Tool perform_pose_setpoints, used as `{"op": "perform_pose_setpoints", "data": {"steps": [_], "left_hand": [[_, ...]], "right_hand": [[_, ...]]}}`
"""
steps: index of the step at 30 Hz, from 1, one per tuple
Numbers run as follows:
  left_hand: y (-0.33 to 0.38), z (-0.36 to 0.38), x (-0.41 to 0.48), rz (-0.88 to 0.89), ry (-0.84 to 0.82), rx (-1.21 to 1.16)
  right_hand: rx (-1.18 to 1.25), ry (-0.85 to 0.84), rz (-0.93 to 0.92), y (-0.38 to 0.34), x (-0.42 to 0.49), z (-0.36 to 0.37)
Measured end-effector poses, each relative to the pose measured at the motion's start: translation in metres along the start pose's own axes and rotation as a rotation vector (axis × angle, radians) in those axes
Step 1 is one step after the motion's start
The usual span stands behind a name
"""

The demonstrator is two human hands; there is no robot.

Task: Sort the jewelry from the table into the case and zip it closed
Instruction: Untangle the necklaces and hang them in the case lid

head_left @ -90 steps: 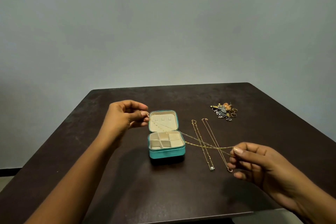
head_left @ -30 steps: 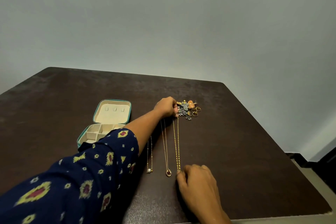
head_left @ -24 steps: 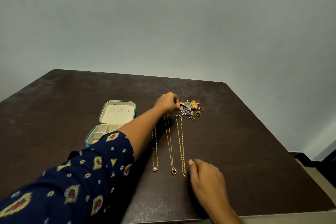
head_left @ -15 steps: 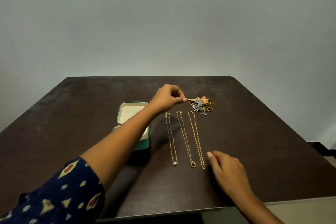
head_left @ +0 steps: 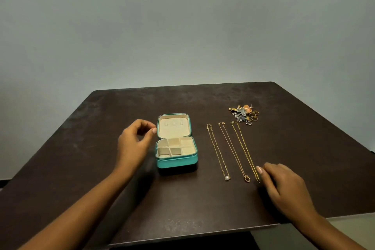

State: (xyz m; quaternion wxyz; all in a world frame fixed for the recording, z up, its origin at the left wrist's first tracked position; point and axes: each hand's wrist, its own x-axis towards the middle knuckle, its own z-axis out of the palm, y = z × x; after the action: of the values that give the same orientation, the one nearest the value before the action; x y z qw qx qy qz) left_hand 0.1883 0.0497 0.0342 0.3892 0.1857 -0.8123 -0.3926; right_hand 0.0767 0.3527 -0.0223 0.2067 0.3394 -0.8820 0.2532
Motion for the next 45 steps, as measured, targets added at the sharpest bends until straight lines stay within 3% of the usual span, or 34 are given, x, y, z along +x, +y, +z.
{"op": "perform_pose_setpoints", "data": {"steps": [5,9,14,23,35,45], "left_hand": [[-0.029,0.003,-0.014,-0.088,0.120,-0.049],[-0.031,0.012,-0.015,-0.039,0.165,-0.033],[-0.023,0.025,-0.019,0.027,0.147,-0.091],[-0.038,0.029,-0.028,-0.085,0.068,-0.222],[-0.049,0.033,-0.032,-0.136,0.049,-0.229],[-0.048,0.033,-0.034,-0.157,0.031,-0.224]], "right_hand": [[-0.008,0.088,-0.153,-0.009,0.000,0.003],[0.029,0.069,-0.227,-0.012,0.000,0.003],[0.078,0.072,-0.239,-0.006,0.011,0.000],[0.205,0.041,-0.137,-0.009,0.060,0.007],[0.033,-0.389,-0.125,-0.023,0.184,0.064],[-0.064,-0.670,-0.069,-0.020,0.215,0.098]]}}
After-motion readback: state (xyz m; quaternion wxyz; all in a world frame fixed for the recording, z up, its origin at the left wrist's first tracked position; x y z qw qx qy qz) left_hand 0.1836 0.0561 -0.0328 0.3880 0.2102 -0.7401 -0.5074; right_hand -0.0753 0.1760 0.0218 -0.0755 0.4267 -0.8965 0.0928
